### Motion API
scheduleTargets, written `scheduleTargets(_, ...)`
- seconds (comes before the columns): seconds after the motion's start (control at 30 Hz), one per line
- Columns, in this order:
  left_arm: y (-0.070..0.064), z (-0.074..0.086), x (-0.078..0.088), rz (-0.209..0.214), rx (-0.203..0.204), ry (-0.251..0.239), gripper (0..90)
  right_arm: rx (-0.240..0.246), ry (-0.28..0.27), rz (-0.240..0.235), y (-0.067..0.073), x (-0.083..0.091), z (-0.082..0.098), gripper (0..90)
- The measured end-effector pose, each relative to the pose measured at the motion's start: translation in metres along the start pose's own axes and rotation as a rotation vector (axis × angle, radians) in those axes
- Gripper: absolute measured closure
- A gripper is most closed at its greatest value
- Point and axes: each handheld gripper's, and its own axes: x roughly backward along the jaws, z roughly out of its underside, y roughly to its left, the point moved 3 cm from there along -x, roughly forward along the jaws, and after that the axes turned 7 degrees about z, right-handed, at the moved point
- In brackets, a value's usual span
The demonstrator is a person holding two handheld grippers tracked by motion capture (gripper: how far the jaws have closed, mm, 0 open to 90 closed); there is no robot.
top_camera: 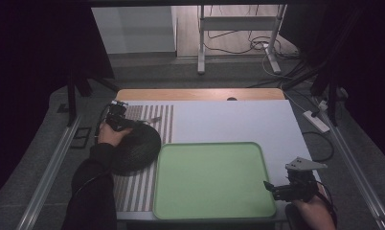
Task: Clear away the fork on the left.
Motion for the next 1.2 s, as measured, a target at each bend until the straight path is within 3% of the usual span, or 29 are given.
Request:
scheduleTargets(0.2, 0.007, -0.005, 0.002, -0.034, 0.026, -0.013, 12.8, 0.002, 0.001, 0.0, 0.0, 0.0, 0.0, 0.0)
scheduleTargets(0.37, 0.016, -0.007, 0.003, -0.03, 0.066, -0.016, 47.7, 0.002, 0.0, -0.001, 0.0, 0.0, 0.0, 0.0)
scheduleTargets(0.47, 0.023, -0.006, 0.006, -0.071, 0.083, -0.015, 72.2, 0.004, 0.0, -0.001, 0.0, 0.0, 0.0, 0.0)
scheduleTargets(0.5, 0.026, -0.006, 0.006, -0.08, 0.088, -0.014, 72.2, 0.004, 0.0, -0.001, 0.0, 0.0, 0.0, 0.0)
scheduleTargets(0.57, 0.033, -0.006, 0.006, -0.102, 0.104, -0.006, 87.0, 0.006, -0.001, -0.002, 0.0, 0.0, 0.0, 0.0)
scheduleTargets(0.77, 0.052, -0.001, 0.0, -0.165, 0.133, 0.049, 88.4, 0.007, 0.0, -0.004, 0.0, 0.0, 0.0, 0.0)
scheduleTargets(0.9, 0.055, 0.002, 0.003, -0.149, 0.138, 0.043, 88.6, 0.009, -0.001, -0.001, 0.001, 0.0, 0.0, 0.0)
scheduleTargets(1.07, 0.05, 0.006, 0.01, -0.126, 0.109, 0.142, 88.6, 0.017, 0.002, -0.001, 0.001, 0.0, 0.001, 0.0)
scheduleTargets(1.2, 0.049, 0.011, 0.013, -0.095, 0.105, 0.149, 88.6, 0.023, 0.003, -0.001, 0.002, 0.0, 0.001, 0.0)
